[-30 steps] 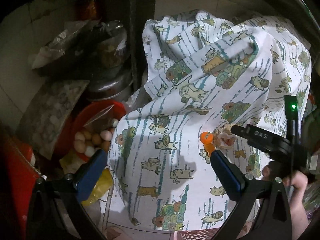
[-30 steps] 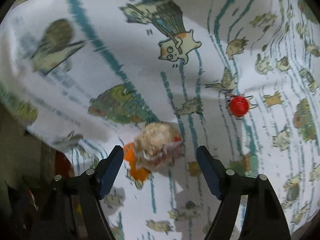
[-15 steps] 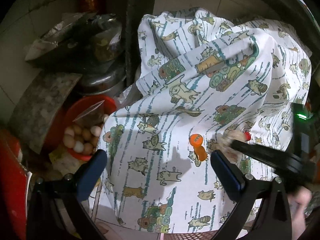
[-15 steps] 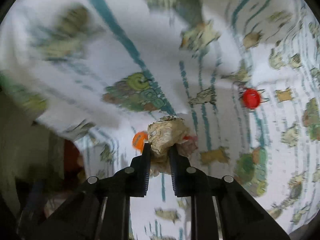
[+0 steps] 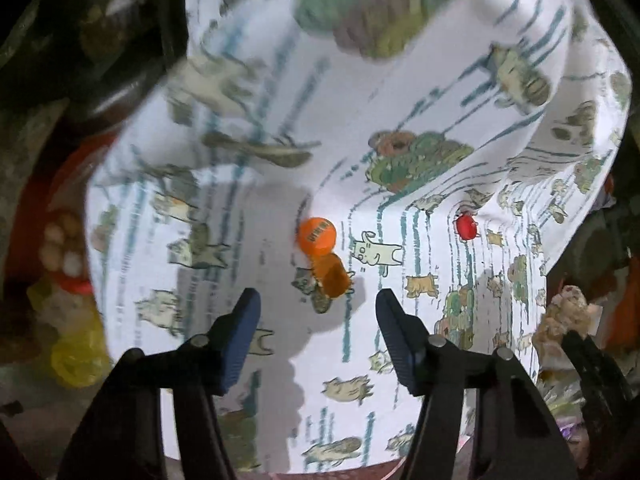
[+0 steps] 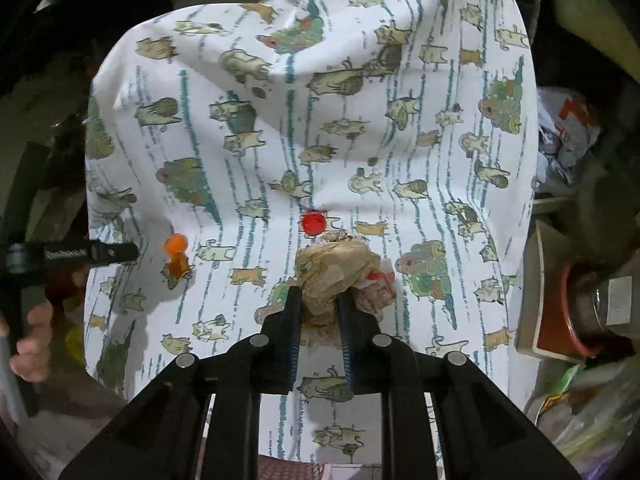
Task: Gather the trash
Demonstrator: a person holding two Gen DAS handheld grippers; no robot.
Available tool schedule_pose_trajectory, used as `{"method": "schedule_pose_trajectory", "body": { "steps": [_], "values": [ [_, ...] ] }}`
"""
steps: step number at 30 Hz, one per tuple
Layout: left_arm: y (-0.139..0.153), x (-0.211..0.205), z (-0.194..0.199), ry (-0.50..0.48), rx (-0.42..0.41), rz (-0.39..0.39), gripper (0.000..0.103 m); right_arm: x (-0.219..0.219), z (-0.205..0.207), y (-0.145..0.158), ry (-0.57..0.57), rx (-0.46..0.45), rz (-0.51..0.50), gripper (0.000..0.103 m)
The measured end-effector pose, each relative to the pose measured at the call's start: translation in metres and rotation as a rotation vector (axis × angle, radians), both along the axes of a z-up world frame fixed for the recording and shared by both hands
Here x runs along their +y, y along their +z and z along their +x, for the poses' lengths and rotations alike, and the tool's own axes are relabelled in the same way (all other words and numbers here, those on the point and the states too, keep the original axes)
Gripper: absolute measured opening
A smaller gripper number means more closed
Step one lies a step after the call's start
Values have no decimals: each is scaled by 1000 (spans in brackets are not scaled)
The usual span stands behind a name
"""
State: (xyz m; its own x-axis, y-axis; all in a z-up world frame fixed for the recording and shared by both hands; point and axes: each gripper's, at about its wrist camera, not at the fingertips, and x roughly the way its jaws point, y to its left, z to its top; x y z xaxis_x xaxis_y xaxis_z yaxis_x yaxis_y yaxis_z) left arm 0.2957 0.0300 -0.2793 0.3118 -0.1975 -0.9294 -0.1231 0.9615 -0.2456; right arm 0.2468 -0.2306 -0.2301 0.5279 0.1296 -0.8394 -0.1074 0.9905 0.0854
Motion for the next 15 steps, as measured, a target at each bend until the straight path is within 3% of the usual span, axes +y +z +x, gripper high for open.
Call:
{"method": "schedule_pose_trajectory", "body": {
  "steps": [5, 12, 15],
  "values": [
    [-22, -20, 16, 31, 47, 10, 45, -4, 1, -3, 23, -31, -75, 19],
    [-46, -36, 31, 59, 75, 89, 44, -32, 9, -10, -15, -15, -67, 19],
    [-55, -41, 34, 69, 83, 124, 38, -46, 11, -9, -37, -10, -57, 19]
  ]
}}
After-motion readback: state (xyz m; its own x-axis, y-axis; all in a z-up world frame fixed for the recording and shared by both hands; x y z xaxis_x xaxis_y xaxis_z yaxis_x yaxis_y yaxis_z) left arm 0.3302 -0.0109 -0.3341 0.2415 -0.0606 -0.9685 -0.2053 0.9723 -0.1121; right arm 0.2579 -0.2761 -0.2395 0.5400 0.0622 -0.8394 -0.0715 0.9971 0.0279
